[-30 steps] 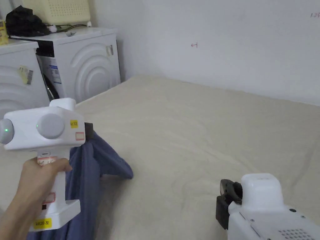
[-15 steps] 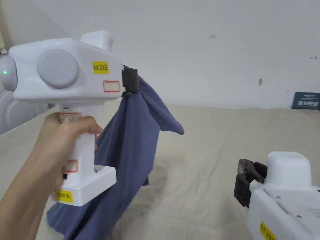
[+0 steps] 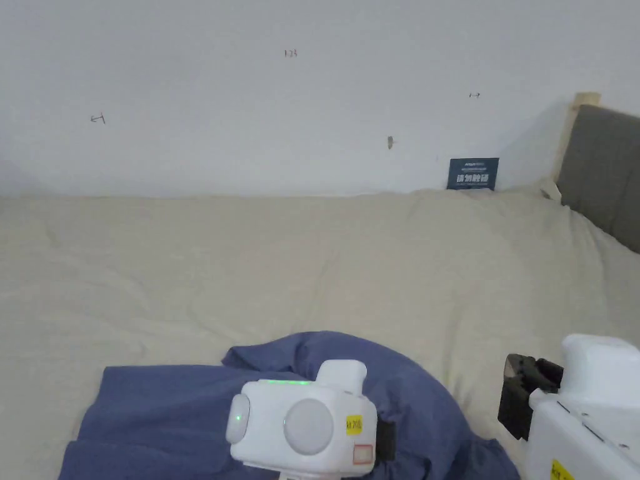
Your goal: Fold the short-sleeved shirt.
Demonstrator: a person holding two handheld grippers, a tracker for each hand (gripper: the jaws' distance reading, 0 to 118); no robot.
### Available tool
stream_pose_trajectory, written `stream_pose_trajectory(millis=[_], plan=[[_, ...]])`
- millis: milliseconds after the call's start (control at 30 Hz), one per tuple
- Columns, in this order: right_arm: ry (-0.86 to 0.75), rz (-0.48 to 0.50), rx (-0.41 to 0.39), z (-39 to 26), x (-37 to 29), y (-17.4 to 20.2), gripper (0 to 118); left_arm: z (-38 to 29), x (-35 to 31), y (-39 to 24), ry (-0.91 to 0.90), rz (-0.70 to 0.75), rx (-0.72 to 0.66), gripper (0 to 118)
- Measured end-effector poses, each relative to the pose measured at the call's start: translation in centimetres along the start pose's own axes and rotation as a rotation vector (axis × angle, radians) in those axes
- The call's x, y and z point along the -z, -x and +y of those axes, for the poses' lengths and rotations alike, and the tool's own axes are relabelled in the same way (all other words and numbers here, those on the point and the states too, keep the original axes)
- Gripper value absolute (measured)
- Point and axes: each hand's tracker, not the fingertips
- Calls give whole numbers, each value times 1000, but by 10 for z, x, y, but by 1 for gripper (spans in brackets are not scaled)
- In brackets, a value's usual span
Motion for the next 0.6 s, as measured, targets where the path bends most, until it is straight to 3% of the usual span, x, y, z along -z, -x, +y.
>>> stream_pose_trajectory(millis=[300,333,367,400,433,467,600], plan=[[42,-3,26,-9,15,-4,0,2,-5,17,-7,-3,-10,11],[46,0,25,-10,15,-2,0,2,-9,18,-11,-2,-2,20],[48,3,21,-10,16,0,0,4,-16,20,-36,10,1,39],[49,5,15,-11,16,3,0,6,-22,22,-62,18,10,80],[51,6,10,-11,16,5,0,8,-30,21,-82,35,12,106],[54,12,5,-11,16,7,0,10,-40,24,-131,58,1,118],[56,41,-12,-10,15,17,0,21,-86,42,-220,109,-8,118]])
